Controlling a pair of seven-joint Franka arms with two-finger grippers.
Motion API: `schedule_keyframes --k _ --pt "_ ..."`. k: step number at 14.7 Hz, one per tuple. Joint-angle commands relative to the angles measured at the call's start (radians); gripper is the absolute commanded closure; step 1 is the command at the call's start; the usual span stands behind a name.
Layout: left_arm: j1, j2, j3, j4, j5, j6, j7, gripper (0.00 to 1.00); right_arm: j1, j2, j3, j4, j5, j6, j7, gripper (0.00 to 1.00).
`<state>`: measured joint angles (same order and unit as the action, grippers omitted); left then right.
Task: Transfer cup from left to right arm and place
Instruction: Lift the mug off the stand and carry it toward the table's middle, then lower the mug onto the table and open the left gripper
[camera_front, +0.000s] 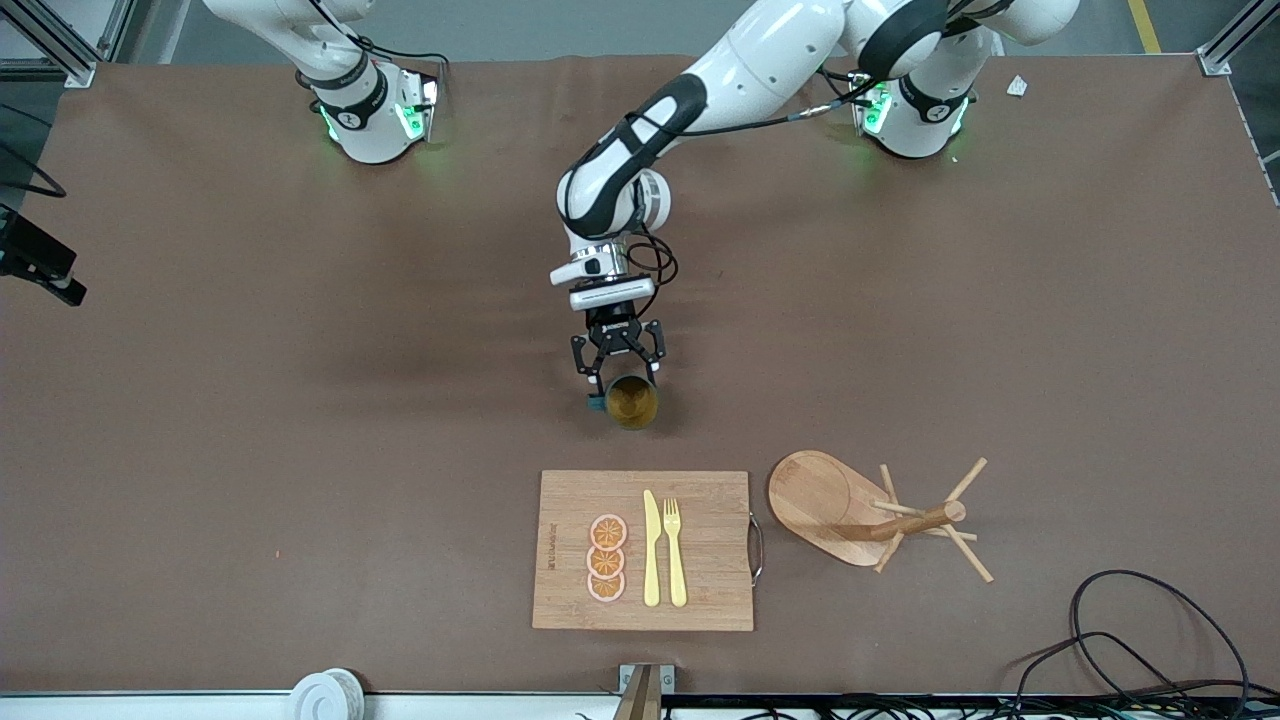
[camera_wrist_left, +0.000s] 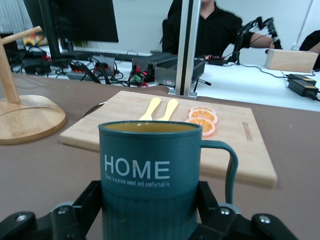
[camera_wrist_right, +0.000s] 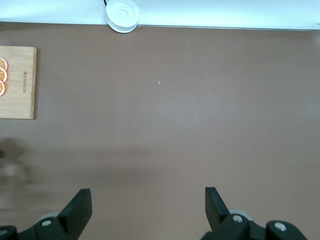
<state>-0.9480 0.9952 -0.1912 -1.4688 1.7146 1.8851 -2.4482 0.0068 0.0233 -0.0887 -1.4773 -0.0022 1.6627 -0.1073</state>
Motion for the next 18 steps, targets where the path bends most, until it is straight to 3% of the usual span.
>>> schedule_keyframes --k 1,2,3,4,6,9,11,15,18 --pt "-0.051 0.062 0.010 0.025 0.065 -0.087 -0.031 0.37 -0.013 0.003 0.012 0.009 -0.018 -0.003 0.000 0.00" --pt "-0.070 0.069 0.010 0.024 0.065 -0.107 -0.040 0.34 -0.013 0.003 0.012 0.009 -0.018 -0.003 -0.002 0.00" --pt "-0.083 0.071 0.010 0.022 0.059 -0.116 -0.049 0.22 -0.013 0.001 0.012 0.009 -0.018 -0.003 -0.002 0.00" --pt "-0.086 0.071 0.009 0.019 0.053 -0.124 -0.070 0.00 -0.013 0.001 0.012 0.009 -0.018 -0.003 0.000 0.00" --pt "-0.109 0.072 0.001 -0.002 0.025 -0.132 -0.100 0.00 -0.013 0.001 0.012 0.009 -0.018 -0.003 0.000 0.00" --pt "-0.147 0.057 -0.011 0.008 -0.133 -0.132 -0.092 0.00 -0.013 -0.002 0.011 0.011 -0.016 -0.005 0.001 0.00" --pt "-0.144 0.037 -0.069 0.047 -0.257 -0.132 -0.078 0.00 -0.019 -0.002 0.010 0.018 -0.015 -0.005 0.001 0.00" --pt "-0.143 -0.045 -0.079 0.163 -0.612 -0.132 0.088 0.00 -0.010 0.009 0.014 0.017 -0.006 -0.012 0.003 0.00" --pt "-0.120 -0.139 -0.077 0.168 -0.752 -0.132 0.231 0.00 0.015 0.055 0.018 0.017 0.004 -0.008 0.012 0.00"
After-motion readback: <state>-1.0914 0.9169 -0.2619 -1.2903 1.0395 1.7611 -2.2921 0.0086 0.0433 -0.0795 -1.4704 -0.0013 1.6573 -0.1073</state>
